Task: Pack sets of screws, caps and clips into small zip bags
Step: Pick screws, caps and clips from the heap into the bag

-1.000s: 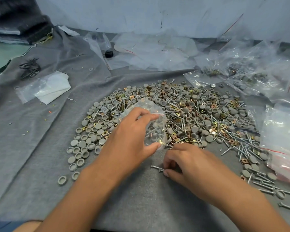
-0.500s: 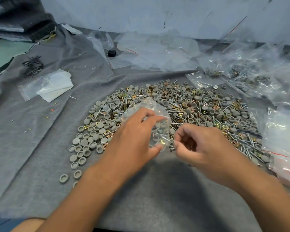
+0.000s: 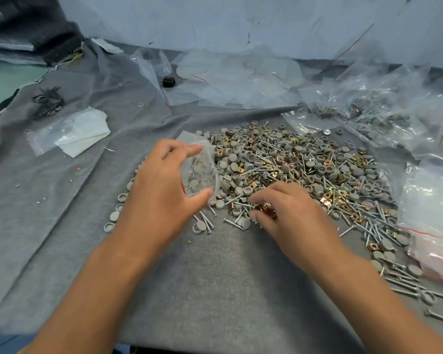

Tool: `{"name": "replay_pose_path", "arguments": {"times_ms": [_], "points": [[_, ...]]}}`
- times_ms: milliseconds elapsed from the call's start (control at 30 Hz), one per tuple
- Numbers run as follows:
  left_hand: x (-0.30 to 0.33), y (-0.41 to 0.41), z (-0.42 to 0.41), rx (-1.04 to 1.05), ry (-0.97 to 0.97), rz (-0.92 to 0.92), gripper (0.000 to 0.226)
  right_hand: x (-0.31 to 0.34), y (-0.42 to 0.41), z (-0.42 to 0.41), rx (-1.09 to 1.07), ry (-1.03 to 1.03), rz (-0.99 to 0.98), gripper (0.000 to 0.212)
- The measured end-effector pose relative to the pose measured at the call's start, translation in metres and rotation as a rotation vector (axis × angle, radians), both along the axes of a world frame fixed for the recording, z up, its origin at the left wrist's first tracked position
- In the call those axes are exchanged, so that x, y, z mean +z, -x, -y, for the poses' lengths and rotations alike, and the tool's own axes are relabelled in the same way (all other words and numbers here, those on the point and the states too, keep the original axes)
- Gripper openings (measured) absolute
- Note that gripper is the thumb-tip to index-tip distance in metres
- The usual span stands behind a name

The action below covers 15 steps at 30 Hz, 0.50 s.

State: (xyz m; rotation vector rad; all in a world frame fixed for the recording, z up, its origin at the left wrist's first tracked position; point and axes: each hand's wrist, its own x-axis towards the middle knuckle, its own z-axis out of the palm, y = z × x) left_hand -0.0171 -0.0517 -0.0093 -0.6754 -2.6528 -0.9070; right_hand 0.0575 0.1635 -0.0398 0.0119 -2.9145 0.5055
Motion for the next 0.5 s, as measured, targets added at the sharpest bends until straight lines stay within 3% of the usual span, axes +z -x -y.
{"name": "replay_pose_path", "arguments": {"times_ms": [167, 400, 500], "points": [[-0.006, -0.006, -0.008, -0.094, 0.110, 0.003, 0.071, -0.003, 0.003, 0.008, -0.013, -0.128, -0.005, 0.019], [-0.005, -0.009, -0.009, -0.103, 0.088, 0.022, 0.070, 0.001, -0.005, 0.016, -0.122, -0.301, 0.049, 0.016], [-0.006, -0.013, -0.013, -0.123, 0.106, 0.035, 0.068, 0.001, -0.005, 0.014, -0.125, -0.196, 0.073, 0.017]]}}
